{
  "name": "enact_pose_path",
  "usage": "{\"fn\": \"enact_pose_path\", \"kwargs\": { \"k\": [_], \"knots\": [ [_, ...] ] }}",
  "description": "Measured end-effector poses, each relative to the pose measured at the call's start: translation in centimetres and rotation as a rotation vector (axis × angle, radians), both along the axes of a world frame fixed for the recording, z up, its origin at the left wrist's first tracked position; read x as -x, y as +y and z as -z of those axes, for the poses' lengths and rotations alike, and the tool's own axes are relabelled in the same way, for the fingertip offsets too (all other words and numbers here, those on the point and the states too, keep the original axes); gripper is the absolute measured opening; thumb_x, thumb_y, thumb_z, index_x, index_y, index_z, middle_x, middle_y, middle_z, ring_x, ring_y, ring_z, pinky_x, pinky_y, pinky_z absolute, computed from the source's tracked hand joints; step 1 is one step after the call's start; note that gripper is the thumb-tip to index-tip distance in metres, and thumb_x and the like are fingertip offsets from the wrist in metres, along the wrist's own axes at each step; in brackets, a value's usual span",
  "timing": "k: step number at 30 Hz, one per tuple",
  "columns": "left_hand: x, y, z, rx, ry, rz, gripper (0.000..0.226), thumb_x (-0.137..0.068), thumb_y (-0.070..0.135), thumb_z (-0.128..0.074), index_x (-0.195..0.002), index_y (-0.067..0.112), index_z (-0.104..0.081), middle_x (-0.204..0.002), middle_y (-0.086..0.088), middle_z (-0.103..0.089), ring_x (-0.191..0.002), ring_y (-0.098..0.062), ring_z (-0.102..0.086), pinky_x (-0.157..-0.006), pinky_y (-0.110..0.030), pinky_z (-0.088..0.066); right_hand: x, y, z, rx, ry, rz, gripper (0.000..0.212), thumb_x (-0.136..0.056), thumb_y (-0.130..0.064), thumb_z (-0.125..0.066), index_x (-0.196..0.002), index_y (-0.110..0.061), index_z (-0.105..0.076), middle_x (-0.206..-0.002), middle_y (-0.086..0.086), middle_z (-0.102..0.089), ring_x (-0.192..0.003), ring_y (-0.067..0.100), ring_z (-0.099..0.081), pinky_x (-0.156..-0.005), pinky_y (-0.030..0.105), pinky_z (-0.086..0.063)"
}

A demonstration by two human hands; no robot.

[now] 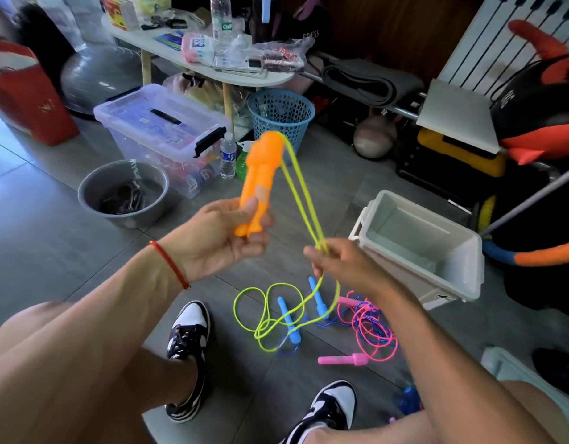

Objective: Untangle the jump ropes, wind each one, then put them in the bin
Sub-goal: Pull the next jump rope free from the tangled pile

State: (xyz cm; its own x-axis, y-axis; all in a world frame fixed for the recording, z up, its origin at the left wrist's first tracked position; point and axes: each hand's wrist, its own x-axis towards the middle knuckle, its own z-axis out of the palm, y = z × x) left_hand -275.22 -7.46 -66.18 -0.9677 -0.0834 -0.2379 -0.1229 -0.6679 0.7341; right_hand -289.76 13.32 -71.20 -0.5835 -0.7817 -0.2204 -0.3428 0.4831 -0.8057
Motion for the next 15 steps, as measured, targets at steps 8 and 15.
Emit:
{"fn": "enact_pose_path", "kwargs": {
  "k": [8, 15],
  "knots": [
    [0.7, 1.6, 1.7, -0.004, -0.261, -0.136, 0.011, -0.107, 0.015, -0.043, -0.104, 0.005, -0.047, -0.087, -0.014, -0.049, -0.056, -0.019, -0.052, -0.044, -0.024, -0.038, -3.1, -1.8, 0.4, 0.023, 0.228, -0.081, 0.036, -0.106, -0.042, -0.041, -0.073, -0.028, -0.049, -0.061, -0.016, -0.054, -0.058, 0.002, -0.048, -0.059, 0.022, -0.039],
    [1.1, 0.7, -0.3, -0.172, -0.107, -0.158, 0.010, -0.105, 0.016, -0.041, -0.102, 0.011, -0.049, -0.088, -0.017, -0.061, -0.054, -0.015, -0.052, -0.047, -0.021, -0.043, -3.8, -3.1, -1.0, 0.053, 0.185, -0.143, 0.033, -0.103, -0.041, -0.051, -0.079, -0.018, -0.058, -0.061, -0.001, -0.053, -0.054, 0.007, -0.052, -0.059, 0.032, -0.045]
  ]
}}
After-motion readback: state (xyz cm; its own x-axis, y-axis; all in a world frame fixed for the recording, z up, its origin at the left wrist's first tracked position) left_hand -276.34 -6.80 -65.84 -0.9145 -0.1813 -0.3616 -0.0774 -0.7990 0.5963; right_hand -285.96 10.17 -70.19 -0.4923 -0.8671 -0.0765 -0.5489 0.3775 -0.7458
